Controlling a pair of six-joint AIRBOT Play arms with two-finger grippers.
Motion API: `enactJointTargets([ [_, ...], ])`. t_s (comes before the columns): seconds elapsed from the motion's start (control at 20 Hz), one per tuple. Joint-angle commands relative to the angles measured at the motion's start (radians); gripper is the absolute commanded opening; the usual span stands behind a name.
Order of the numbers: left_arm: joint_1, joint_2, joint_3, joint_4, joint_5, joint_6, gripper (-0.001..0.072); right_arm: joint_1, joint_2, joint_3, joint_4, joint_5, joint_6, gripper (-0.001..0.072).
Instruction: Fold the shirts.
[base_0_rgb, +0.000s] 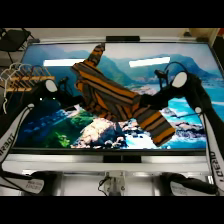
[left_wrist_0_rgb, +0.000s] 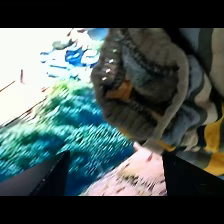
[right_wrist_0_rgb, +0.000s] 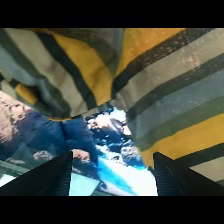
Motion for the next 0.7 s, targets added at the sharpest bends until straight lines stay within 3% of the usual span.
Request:
enactJointTargets([
  [0.0,-0.035,-0.013,-0.049,-0.049,0.180,0.008,0.0720,-0.074,-0.037,-0.008,-0.047,0.005,-0.015,0.0687],
  [0.15,-0.064,-0.027,-0.049,-0.064,0.235,0.007,0.0720,-0.216,-0.057,-0.008,-0.042,0.027,-0.022,0.0689],
  [0.2,-0.068,-0.029,-0.049,-0.075,0.246,0.008,0.0663,-0.248,-0.065,-0.008,-0.045,0.040,-0.025,0.0689],
  [0.25,-0.069,-0.030,-0.049,-0.079,0.253,0.007,0.0537,-0.271,-0.072,-0.008,-0.050,0.051,-0.039,0.0689],
  [0.35,-0.068,-0.030,-0.047,-0.085,0.257,0.008,0.0371,-0.281,-0.091,-0.008,-0.068,0.060,-0.077,0.0689],
  [0.4,-0.067,-0.029,-0.047,-0.085,0.256,0.008,0.0170,-0.278,-0.109,-0.008,-0.074,0.060,-0.098,0.0689],
  [0.45,-0.066,-0.027,-0.047,-0.085,0.253,0.010,0.0047,-0.277,-0.128,-0.008,-0.090,0.061,-0.134,0.0689],
  [0.65,-0.066,0.006,-0.045,-0.084,0.245,0.094,0.0045,-0.293,-0.192,-0.008,-0.133,0.066,-0.176,0.0689],
])
